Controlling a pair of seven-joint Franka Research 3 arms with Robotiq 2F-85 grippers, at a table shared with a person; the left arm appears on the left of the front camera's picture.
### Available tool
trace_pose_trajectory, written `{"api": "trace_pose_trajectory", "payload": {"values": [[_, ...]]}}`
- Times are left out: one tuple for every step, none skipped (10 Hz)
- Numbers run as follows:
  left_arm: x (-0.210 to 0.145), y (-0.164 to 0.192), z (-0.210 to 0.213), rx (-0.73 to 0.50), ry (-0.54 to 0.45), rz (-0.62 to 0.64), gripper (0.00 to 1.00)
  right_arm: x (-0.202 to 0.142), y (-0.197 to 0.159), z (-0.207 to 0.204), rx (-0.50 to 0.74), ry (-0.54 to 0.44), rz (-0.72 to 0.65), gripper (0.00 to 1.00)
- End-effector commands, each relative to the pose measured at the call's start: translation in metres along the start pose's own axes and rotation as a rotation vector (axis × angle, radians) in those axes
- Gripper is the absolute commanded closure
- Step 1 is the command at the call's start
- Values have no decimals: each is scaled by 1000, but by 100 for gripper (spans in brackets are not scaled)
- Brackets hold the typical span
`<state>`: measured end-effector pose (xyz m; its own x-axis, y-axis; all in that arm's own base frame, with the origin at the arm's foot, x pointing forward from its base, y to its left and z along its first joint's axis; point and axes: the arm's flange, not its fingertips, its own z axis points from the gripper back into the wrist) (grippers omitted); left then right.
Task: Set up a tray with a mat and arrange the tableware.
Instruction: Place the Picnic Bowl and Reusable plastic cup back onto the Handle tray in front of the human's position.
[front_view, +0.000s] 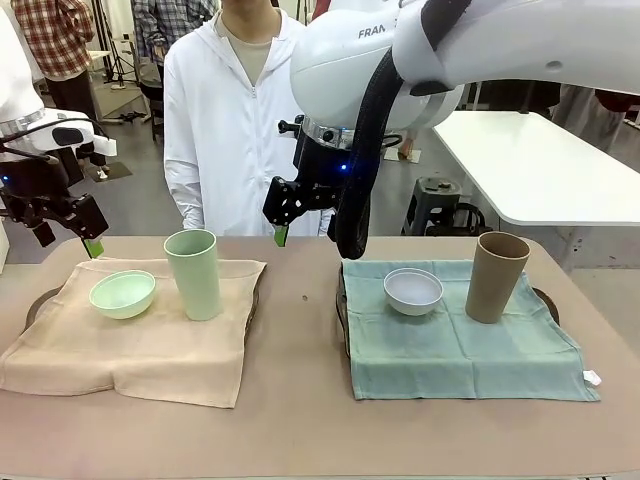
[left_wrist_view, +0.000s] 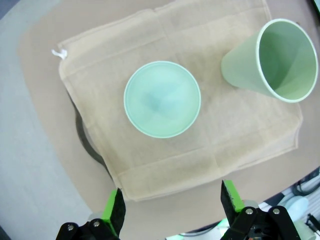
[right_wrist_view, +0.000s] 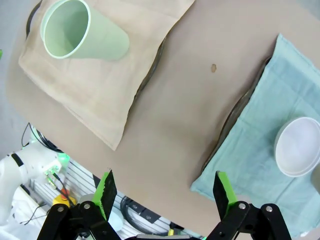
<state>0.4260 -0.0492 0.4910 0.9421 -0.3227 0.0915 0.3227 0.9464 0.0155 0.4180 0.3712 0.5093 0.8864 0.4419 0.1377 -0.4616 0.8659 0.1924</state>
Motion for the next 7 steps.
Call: {"api": "trace_pose_trajectory", "payload": {"values": [[0, 0, 0, 0, 0, 0, 0, -12, -15, 4, -14, -6, -31, 0], [-4, 4, 4, -4, 3, 11, 0, -23, -36, 13, -57, -32, -97, 0], [-8, 9, 7, -41, 5, 23, 0, -39, -66, 26, -58, -55, -187, 0], [-13, 11, 11, -65, 2, 11, 0, -57, -93, 38, -72, -77, -263, 0], [-17, 11, 13, -77, 1, 1, 0, -76, -117, 51, -72, -93, -312, 0], [-19, 11, 17, -87, -7, -6, 0, -97, -137, 65, -74, -115, -348, 0], [-28, 16, 25, -107, -20, -1, 0, -120, -155, 79, -62, -134, -371, 0]]}}
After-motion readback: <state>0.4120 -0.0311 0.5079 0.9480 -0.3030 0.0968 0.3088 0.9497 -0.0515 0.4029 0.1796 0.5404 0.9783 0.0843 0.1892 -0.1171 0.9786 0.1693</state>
